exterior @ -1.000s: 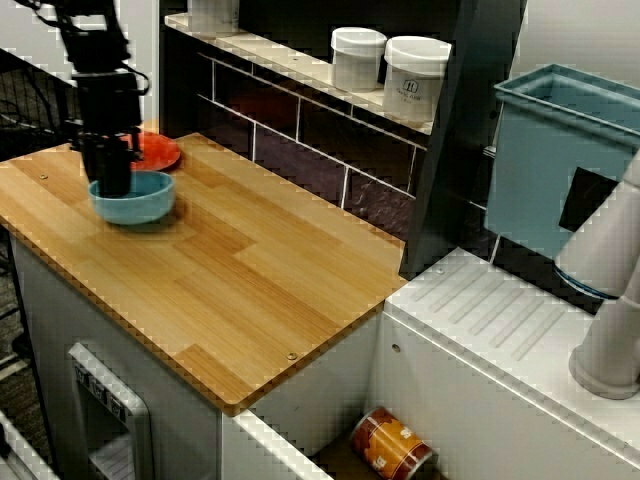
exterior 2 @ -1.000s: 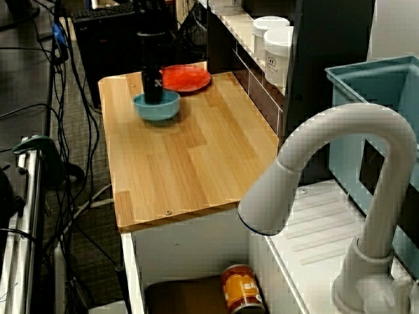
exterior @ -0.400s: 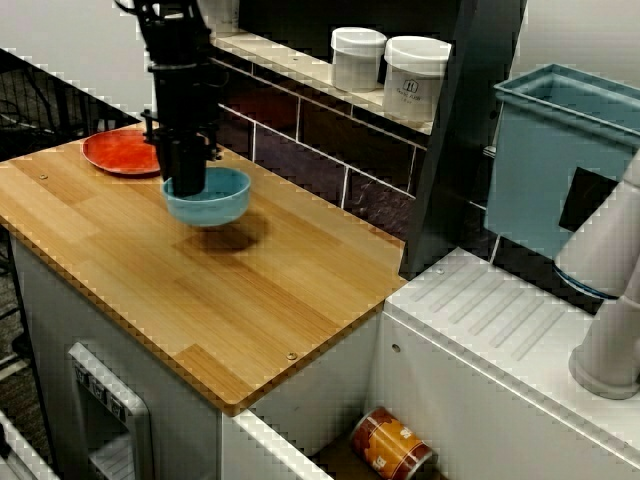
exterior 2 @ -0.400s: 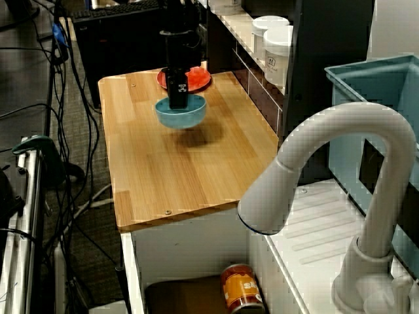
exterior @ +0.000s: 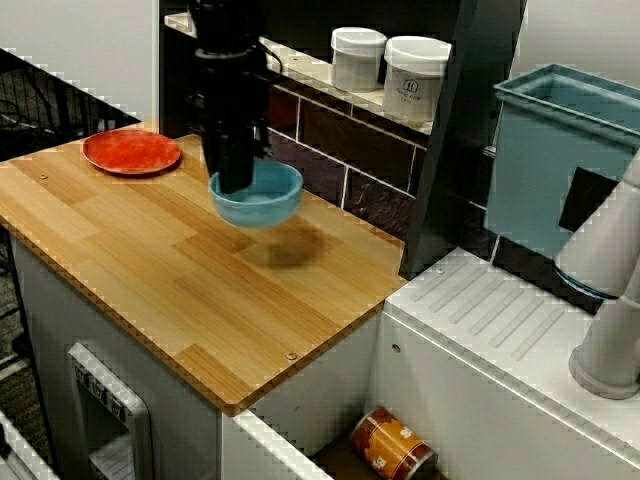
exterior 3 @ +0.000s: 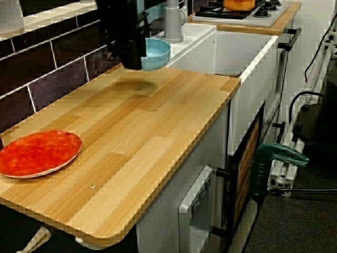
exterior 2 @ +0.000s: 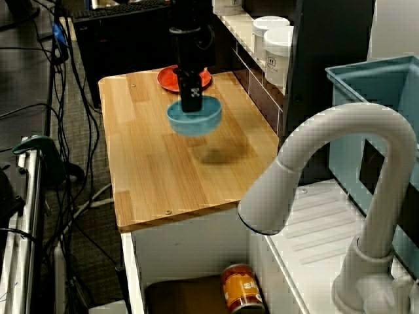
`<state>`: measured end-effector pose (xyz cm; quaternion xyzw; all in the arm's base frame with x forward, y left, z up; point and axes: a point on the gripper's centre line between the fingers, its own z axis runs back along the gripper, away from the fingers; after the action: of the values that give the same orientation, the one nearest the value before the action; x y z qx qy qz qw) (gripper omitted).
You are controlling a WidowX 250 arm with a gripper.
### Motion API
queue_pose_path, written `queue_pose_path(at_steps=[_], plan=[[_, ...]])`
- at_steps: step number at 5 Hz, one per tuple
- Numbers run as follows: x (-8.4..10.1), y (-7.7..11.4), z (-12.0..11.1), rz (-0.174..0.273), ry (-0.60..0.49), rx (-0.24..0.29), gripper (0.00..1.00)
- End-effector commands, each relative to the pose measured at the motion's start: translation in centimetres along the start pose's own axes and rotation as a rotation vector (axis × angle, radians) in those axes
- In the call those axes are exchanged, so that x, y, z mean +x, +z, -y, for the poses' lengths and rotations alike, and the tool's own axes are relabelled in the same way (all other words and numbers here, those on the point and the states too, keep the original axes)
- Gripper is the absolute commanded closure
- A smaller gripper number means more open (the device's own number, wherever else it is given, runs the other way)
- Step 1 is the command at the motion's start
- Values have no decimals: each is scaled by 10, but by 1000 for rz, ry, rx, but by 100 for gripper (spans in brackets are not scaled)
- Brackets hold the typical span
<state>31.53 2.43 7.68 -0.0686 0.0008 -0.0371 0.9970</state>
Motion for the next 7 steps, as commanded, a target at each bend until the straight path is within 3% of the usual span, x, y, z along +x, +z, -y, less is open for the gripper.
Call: queue_pose_path(at_steps=[1,3,5,6,7], plan=[[-12,0,30,33,-92,24,100],[-18,-11,50,89,-95,59,100],[-17,-22,57,86,-84,52,100],[-15,-27,57,67,-69,51,0],[-14,-28,56,54,-73,47,0]])
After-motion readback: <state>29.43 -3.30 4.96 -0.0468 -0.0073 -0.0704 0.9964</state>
